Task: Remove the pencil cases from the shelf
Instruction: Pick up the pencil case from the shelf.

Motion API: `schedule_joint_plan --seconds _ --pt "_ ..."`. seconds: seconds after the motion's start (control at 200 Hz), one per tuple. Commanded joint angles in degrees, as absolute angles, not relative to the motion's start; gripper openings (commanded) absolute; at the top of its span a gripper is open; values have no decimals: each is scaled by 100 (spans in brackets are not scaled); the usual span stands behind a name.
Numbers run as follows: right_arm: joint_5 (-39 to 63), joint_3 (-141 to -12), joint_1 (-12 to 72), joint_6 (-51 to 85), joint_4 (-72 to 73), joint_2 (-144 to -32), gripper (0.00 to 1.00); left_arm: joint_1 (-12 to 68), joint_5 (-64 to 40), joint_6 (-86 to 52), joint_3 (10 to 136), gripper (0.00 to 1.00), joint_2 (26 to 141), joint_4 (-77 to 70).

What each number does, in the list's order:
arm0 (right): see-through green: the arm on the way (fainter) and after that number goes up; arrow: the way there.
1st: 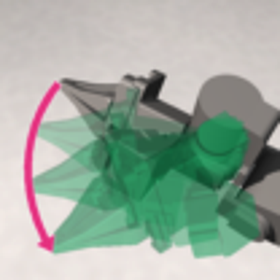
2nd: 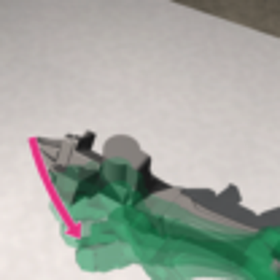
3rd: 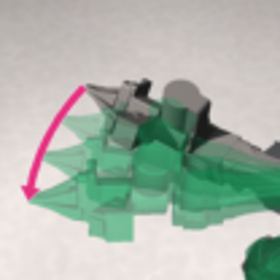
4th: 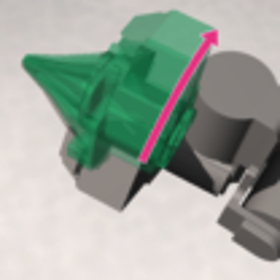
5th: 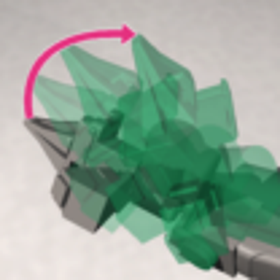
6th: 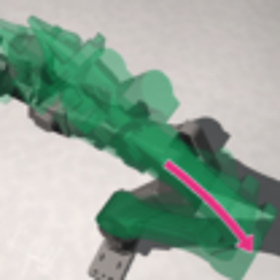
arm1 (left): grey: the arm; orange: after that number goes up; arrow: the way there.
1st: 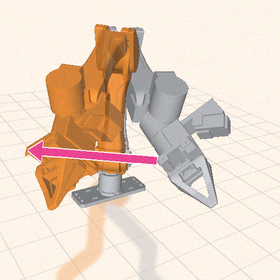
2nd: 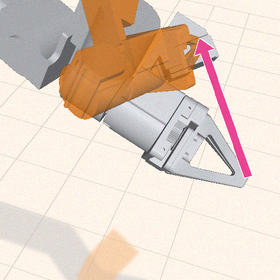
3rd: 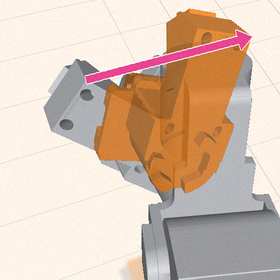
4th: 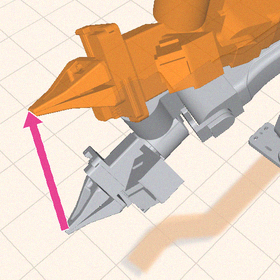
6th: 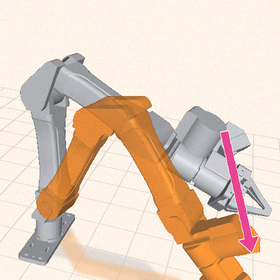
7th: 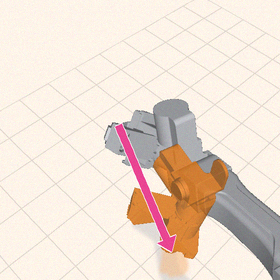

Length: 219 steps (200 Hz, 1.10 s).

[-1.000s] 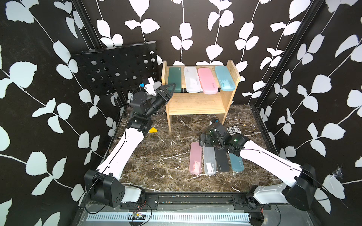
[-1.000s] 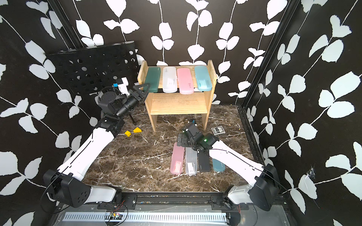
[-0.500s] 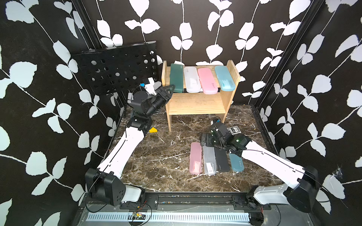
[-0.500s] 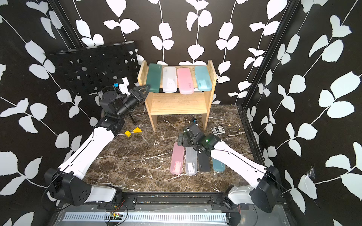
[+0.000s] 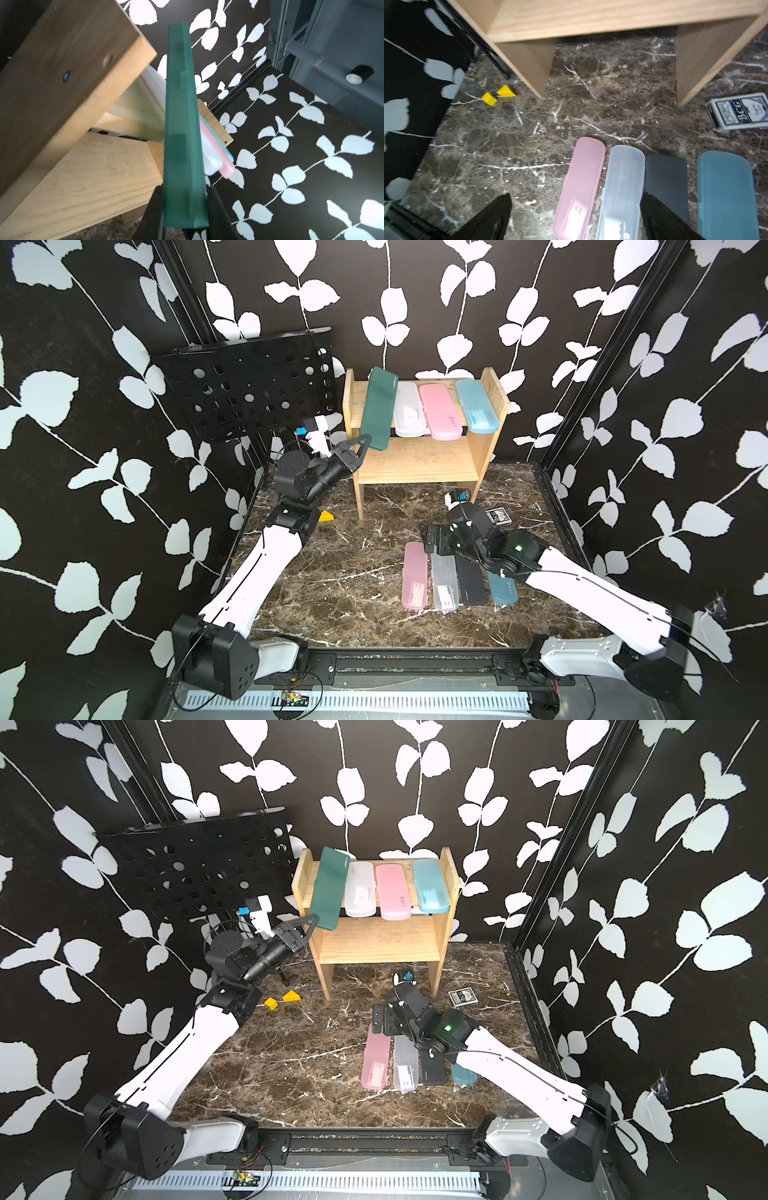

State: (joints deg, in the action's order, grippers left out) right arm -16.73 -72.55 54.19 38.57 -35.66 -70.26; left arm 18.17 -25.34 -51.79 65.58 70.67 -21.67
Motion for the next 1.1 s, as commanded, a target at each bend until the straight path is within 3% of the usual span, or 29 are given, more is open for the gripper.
schedule_joint_plan --seconds 0.0,0.21,0.54,1.09 --pt "-2335 -7938 5855 3529 -3482 -6707 99 1789 -2626 -4283 6070 0 6254 -2910" --pt "-2769 -8644 6691 3330 -2886 -6851 99 1801 -2343 -3285 4669 0 4709 -3265" --pt "-2125 -9767 7095 3190 -1499 -8138 100 1811 -1980 -2733 3634 0 2732 -2429" --pt "-1623 -11505 7181 3357 -1453 -9833 99 1819 -1903 -2694 3370 0 2053 -1884"
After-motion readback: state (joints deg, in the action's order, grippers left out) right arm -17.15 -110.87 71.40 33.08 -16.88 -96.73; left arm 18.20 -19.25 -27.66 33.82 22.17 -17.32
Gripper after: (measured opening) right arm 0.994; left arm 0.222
